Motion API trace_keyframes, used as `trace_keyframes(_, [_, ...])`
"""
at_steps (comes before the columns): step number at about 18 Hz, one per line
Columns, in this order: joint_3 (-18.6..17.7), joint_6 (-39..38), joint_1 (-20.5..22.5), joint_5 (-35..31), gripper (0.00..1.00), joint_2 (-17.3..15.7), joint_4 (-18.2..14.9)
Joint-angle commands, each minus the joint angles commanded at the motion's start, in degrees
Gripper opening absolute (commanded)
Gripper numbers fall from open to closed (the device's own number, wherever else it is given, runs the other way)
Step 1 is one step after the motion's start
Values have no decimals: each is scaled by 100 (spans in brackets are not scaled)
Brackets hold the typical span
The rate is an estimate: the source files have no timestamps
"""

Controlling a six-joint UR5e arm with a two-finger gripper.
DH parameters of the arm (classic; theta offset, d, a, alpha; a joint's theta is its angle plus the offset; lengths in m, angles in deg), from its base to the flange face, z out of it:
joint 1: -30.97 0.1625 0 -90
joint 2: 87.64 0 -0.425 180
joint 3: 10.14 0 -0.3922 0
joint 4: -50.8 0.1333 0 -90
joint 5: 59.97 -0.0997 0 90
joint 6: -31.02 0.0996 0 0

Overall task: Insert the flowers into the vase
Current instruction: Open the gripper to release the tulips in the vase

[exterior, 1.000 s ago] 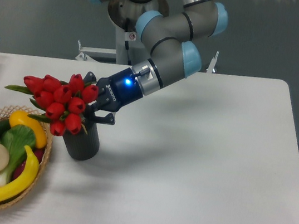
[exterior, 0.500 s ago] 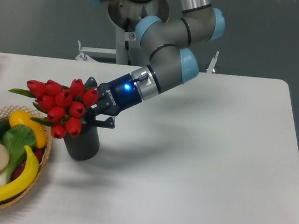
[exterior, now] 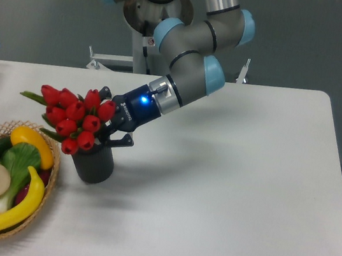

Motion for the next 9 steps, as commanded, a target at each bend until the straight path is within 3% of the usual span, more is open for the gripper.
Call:
trace_keyframes(6, [-53, -26, 26, -44, 100, -9, 0])
trace_keyframes(9, [-97, -35, 44, -35, 100, -44, 0])
